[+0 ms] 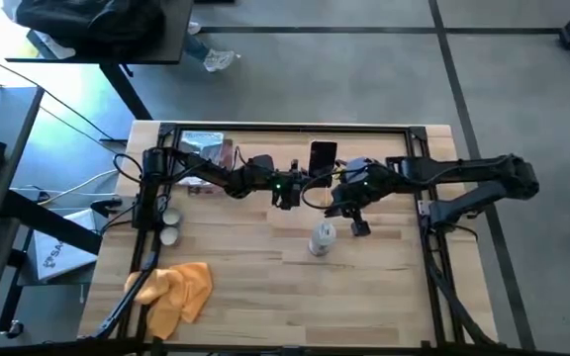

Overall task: Apply microfiber cloth
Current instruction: Spray the cellphone on the front and back using the spray bottle

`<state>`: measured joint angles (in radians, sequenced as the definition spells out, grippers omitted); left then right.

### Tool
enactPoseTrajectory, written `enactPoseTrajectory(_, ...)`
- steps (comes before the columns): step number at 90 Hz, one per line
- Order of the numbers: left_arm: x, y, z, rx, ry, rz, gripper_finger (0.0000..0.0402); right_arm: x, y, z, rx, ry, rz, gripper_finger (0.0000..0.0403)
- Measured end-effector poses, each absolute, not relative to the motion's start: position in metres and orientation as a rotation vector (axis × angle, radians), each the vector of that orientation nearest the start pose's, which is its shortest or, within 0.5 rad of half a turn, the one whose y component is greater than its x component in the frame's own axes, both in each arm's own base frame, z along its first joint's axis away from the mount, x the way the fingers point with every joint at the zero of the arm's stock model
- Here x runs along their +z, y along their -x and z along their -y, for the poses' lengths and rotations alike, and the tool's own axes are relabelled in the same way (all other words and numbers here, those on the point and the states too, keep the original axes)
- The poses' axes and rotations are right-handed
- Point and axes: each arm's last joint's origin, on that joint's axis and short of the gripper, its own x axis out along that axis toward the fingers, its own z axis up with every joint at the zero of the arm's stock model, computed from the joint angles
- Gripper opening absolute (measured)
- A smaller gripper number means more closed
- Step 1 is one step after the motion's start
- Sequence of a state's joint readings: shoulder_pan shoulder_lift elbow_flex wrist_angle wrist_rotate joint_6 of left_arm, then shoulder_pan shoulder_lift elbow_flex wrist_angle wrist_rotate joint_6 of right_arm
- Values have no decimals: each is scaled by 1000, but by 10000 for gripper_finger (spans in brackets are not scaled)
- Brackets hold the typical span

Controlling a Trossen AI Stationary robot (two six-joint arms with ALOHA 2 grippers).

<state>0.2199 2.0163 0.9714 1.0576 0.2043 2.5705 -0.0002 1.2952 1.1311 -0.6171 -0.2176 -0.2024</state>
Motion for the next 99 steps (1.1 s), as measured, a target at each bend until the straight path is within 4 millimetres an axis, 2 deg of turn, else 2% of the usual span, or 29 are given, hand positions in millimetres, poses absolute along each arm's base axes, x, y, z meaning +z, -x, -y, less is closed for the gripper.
enactPoseTrajectory(99, 159, -396, -81, -23, -2563, 39, 11, 298, -276, -8, 324, 49, -804, 0)
